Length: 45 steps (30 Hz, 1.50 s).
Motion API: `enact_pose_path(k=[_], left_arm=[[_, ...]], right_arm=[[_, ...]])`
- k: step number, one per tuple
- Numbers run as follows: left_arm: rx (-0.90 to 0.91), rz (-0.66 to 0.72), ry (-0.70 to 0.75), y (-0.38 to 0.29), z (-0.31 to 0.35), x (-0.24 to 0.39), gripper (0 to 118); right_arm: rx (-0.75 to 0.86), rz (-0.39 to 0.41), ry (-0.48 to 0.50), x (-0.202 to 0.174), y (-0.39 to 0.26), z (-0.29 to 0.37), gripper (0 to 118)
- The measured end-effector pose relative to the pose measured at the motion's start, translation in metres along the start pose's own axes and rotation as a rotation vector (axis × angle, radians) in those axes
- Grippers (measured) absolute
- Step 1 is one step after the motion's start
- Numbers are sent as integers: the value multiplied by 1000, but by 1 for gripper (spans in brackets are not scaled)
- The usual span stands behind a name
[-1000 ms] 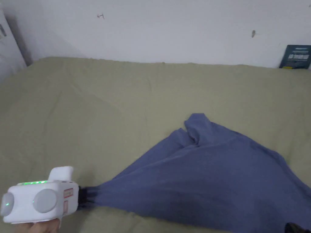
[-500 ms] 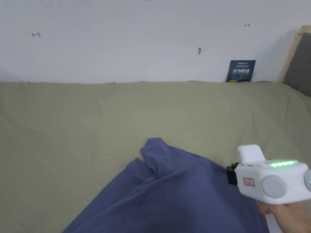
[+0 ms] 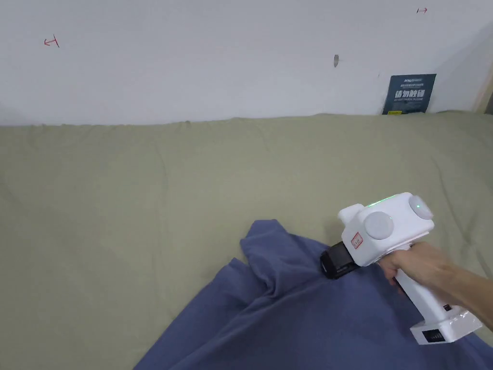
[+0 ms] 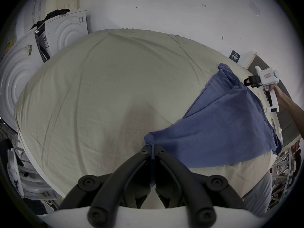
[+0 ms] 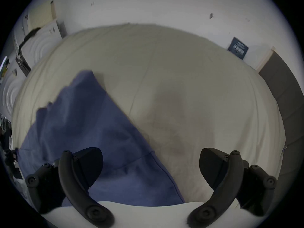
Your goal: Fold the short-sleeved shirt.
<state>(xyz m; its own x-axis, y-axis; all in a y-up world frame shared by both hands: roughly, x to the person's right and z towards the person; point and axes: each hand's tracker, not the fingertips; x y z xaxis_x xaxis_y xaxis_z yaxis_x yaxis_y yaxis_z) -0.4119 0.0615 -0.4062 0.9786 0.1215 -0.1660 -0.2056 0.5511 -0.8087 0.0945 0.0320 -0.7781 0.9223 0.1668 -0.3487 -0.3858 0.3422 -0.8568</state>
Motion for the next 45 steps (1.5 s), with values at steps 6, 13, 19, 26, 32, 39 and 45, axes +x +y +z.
enact_pose_path(k=[6,13,19,26,32,39,45], left_arm=[[-13,-32,10,2,1,10,0],[-27,-34,25,9,10,14,0],[75,13,21,42,43,18,0],[261,-38,18,120,118,66,0],[397,-48,29,185,191,110,0],[489,-41,40,256,259,134,0],[570,-70,101,282,317,153,0]], right_arm=[[39,-26,68,-4,11,38,38],[159,69,17,-19,2,98,2],[265,45,31,4,-39,199,2],[474,-45,-35,41,-94,338,2],[660,-137,-111,79,-136,451,2],[823,-235,-156,103,-170,545,2],[890,-259,-177,109,-162,578,2]])
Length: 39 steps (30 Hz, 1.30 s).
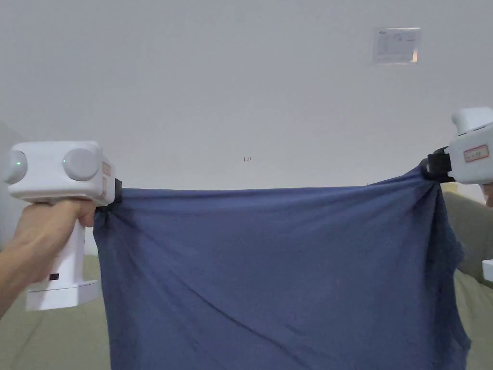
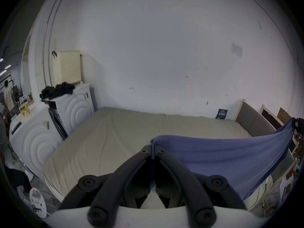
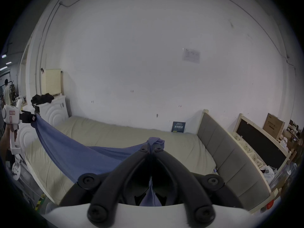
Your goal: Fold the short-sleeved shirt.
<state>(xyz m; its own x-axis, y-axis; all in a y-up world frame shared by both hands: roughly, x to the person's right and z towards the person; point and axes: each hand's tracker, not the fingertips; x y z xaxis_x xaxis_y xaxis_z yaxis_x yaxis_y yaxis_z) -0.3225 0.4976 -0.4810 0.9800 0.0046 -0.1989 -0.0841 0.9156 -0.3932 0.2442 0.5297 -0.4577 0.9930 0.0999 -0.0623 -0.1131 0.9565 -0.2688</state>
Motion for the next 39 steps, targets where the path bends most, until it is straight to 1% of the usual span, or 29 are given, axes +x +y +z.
enact_pose_path(k=[4,10,12,19,23,24,26,27,30,31,34,35,37,39], left_arm=[[40,0,37,16,17,1,0],[71,-6,74,26,29,-1,0],[80,-20,90,28,24,-2,0],[129,28,120,43,15,6,0],[170,4,157,52,-1,14,0],[178,-8,178,54,-4,17,0],[171,-9,175,60,-15,20,0],[163,-9,178,64,-21,22,0],[155,3,180,77,-48,24,0],[151,4,184,81,-54,25,0],[152,-1,187,93,-85,29,0],[151,0,184,95,-91,31,0],[158,-6,184,101,-112,34,0],[145,-13,201,106,-134,39,0]], right_arm=[[36,-10,-6,-3,16,-5,2],[80,-18,-16,-20,29,-3,2],[92,-22,-29,-23,31,-8,2],[137,-29,-72,-37,42,-32,2],[155,-62,-84,-38,54,-53,2],[151,-61,-82,-37,58,-61,2],[143,-34,-99,-39,64,-77,2],[143,-35,-98,-39,67,-84,2],[135,-64,-92,-38,77,-110,2],[134,-60,-92,-39,79,-118,2],[123,-7,-111,-43,89,-152,2],[121,-14,-111,-44,91,-162,2],[115,-52,-106,-43,96,-183,2],[110,-41,-126,-46,102,-208,2]])
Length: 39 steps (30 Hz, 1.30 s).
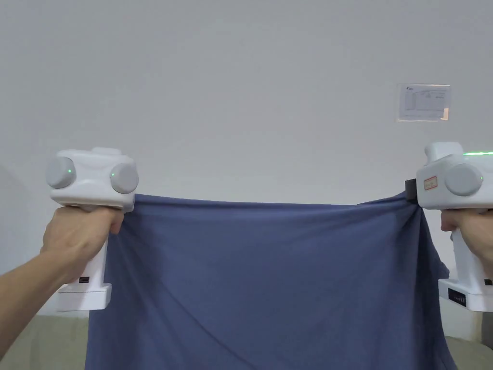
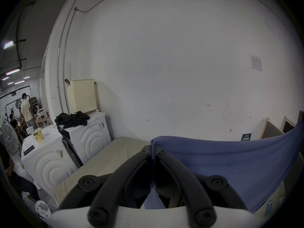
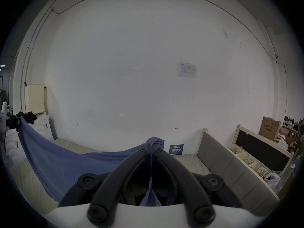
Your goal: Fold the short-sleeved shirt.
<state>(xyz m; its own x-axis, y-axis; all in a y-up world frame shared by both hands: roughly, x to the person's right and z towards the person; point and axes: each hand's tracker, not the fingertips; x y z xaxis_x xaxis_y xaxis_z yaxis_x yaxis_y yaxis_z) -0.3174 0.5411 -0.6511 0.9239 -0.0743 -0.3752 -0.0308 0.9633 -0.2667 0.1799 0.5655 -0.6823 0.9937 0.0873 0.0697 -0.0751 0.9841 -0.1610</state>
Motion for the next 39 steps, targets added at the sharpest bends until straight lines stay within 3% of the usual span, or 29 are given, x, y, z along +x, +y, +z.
enact_pose_path(k=[4,12,16,21,25,27,31,33,39], left_arm=[[8,-16,29,7,-40,16,0],[20,-17,65,9,-103,43,0],[12,-16,73,-6,-135,55,0],[-59,-75,58,-57,-170,75,0],[-162,-71,26,-114,-190,83,0],[-189,-78,10,-148,-190,83,0],[-256,-121,-32,-207,-173,75,0],[-291,-107,-54,-236,-148,62,0],[-372,-166,-98,-316,-77,26,0]], right_arm=[[10,49,-14,-11,8,-44,2],[40,33,-35,-20,18,-111,2],[7,64,-57,-27,6,-141,2],[-26,43,-46,-27,-40,-164,2],[-141,58,-36,-35,-103,-177,2],[-171,80,-42,-38,-145,-161,2],[-256,52,-6,-28,-211,-129,2],[-282,14,-3,-19,-248,-92,2],[-409,-1,43,6,-335,10,2]])
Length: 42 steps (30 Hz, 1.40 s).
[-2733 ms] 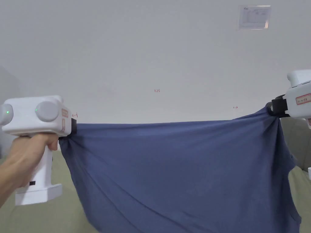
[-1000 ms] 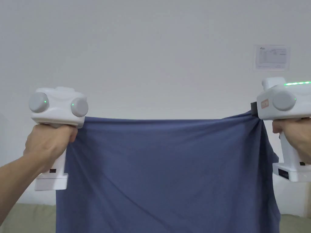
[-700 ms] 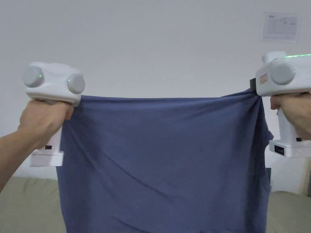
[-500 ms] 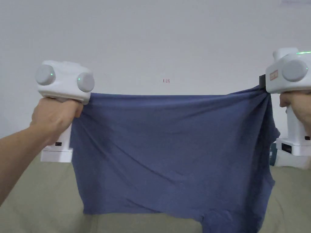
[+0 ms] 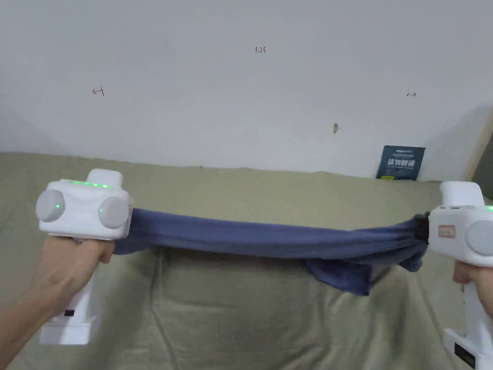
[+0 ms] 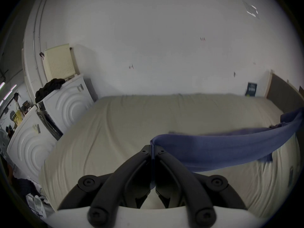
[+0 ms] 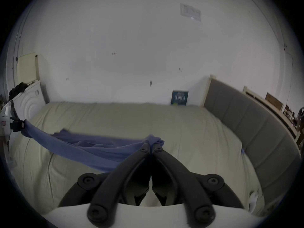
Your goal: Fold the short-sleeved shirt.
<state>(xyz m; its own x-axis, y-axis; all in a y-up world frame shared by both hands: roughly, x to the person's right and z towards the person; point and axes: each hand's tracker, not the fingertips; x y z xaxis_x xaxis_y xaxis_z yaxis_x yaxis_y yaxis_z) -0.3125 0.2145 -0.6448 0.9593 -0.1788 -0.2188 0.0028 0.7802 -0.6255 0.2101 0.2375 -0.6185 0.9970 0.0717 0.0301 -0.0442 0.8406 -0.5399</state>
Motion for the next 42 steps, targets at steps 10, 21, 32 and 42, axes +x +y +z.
enact_pose_path(k=[10,21,32,42], left_arm=[[-125,-14,-48,-160,73,-21,0],[-207,6,-85,-273,126,-45,0],[-236,21,-118,-312,147,-52,0],[-228,48,-149,-307,159,-54,114]], right_arm=[[-108,-60,86,16,-170,89,2],[-199,-95,104,20,-271,147,2],[-245,-127,108,26,-304,158,2],[-238,-200,117,42,-304,172,118]])
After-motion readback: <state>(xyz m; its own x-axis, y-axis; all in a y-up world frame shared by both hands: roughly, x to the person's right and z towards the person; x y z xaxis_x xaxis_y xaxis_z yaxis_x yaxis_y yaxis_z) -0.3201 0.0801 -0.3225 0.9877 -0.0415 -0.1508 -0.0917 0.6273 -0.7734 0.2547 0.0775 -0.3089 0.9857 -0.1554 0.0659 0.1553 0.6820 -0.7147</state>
